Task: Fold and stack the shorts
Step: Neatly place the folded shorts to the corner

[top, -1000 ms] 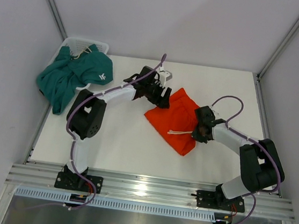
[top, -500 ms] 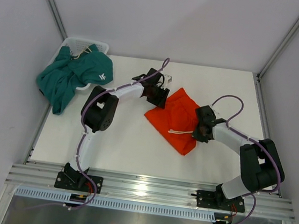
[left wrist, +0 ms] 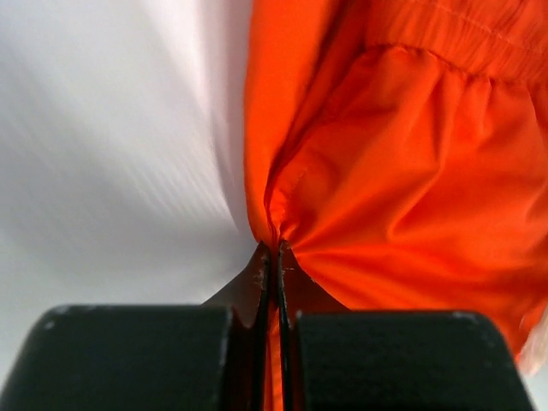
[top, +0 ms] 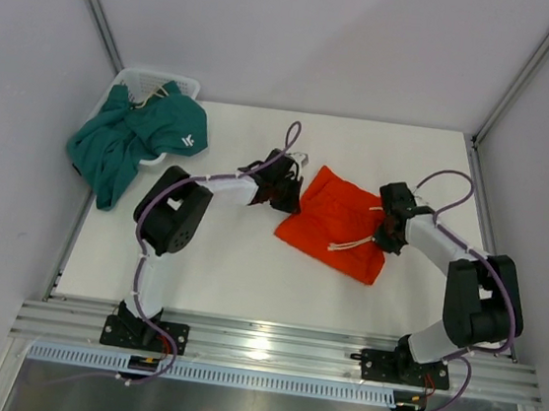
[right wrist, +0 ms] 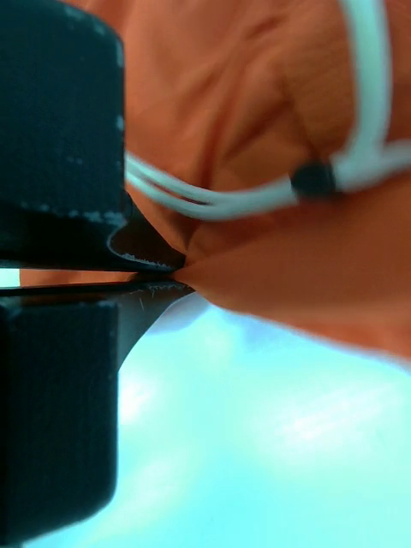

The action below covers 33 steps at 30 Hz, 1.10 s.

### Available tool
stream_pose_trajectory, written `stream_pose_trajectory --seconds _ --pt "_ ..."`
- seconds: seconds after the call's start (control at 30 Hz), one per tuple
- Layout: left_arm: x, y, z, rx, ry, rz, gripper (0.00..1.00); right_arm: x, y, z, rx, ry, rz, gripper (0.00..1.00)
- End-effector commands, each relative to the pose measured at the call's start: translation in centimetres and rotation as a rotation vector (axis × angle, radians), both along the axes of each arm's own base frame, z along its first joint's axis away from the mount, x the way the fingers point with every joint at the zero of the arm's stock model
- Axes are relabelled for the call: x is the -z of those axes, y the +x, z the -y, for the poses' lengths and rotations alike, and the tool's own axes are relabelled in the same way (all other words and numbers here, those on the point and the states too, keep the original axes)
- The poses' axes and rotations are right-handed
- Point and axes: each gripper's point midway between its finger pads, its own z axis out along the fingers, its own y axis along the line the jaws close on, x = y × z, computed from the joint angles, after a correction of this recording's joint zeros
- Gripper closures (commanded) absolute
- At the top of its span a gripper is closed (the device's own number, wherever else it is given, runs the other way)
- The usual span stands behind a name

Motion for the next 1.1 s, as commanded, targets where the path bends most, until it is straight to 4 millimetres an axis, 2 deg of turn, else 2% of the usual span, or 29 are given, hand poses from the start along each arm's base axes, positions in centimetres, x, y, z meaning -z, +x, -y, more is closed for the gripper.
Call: stream_pose_trajectory --seconds 0.0,0.03,0.07,0.1,0.13,0.17,0.2,0.27,0.3,0.37,0.4,0.43,0.47,0.57,0.6,0.63,0.67,0.7,0.77,0.8,0.87,1.03,1.07 --pt "0.8 -3.9 1.1 -0.132 0.003 -0.014 1.0 -1.9 1.2 5.0 0.171 -0.138 0.0 1.0" --pt "1.2 -5.0 1.3 -0.139 0.003 -0.018 1.0 -2.4 1.6 6.3 0.201 -0.194 -0.018 1.0" --pt "0.8 -5.5 1.8 -0.165 -0.019 -0.005 1.0 -2.5 1.8 7.0 0.22 -0.218 -0.029 1.0" --pt "1.0 -7.4 3.2 -0.141 -0.014 -0.01 1.0 -2.6 1.3 8.8 0.26 -0.266 -0.062 1.0" --pt "0.4 -7.8 4.4 -0.138 -0.035 0.018 1.0 -2.3 1.3 9.6 0.278 -0.298 -0.09 1.0" --pt "0.4 -9.2 6.1 -0.133 -0.032 0.037 1.0 -2.7 1.6 10.4 0.307 -0.323 -0.088 1.0" --pt "0.2 -9.9 6.9 -0.134 -0.03 0.044 1.0 -3.3 1.2 12.3 0.352 -0.415 -0.089 1.0" --pt "-0.7 -10.8 9.3 -0.121 -0.054 0.072 1.0 -3.6 0.0 14.4 0.402 -0.508 -0.121 1.0" --pt "-0.2 -12.2 10.5 -0.119 -0.048 0.071 1.0 -4.0 -0.3 15.4 0.434 -0.558 -0.118 1.0" --pt "-1.2 -13.3 13.2 -0.097 -0.09 0.082 1.0 -3.9 -1.4 17.3 0.485 -0.589 -0.15 1.0" --pt "-0.3 -13.7 13.7 -0.098 -0.077 0.077 1.0 -3.9 -1.7 17.9 0.483 -0.611 -0.16 1.0" --pt "-0.8 -13.8 14.7 -0.092 -0.099 0.084 1.0 -3.9 -2.2 19.6 0.532 -0.619 -0.167 1.0" --pt "-1.3 -14.0 15.7 -0.094 -0.122 0.086 1.0 -4.0 -2.5 20.2 0.539 -0.635 -0.175 1.0" --pt "-1.5 -16.4 18.6 -0.051 -0.139 0.106 1.0 -4.9 -3.3 21.6 0.58 -0.689 -0.18 1.0" --pt "-2.2 -16.5 19.5 -0.051 -0.146 0.125 1.0 -5.7 -3.4 22.2 0.595 -0.735 -0.16 1.0" --pt "-1.4 -16.9 19.8 -0.048 -0.129 0.133 1.0 -6.0 -3.6 22.6 0.605 -0.757 -0.155 1.0" --pt "-1.9 -17.1 20.7 -0.039 -0.136 0.142 1.0 -6.3 -4.2 23.6 0.635 -0.771 -0.165 1.0" --pt "-2.4 -17.7 21.8 -0.02 -0.151 0.147 1.0 -6.3 -4.4 24.3 0.664 -0.771 -0.165 1.0" --pt "-1.9 -18.1 22.8 -0.005 -0.15 0.146 1.0 -5.8 -5.2 25.8 0.682 -0.742 -0.194 1.0" --pt "-2.1 -18.1 23.5 0.005 -0.164 0.147 1.0 -5.1 -4.2 26.0 0.679 -0.704 -0.156 1.0" --pt "-1.6 -18.5 24.6 0.033 -0.191 0.139 1.0 -4.6 -5.2 26.5 0.67 -0.722 -0.173 1.0" --pt "-1.5 -19.4 27.4 0.083 -0.215 0.171 1.0 -5.8 -6.2 27.7 0.733 -0.772 -0.104 1.0" --pt "-1.9 -19.7 28.7 0.094 -0.236 0.181 1.0 -5.6 -5.8 27.9 0.723 -0.757 -0.085 1.0"
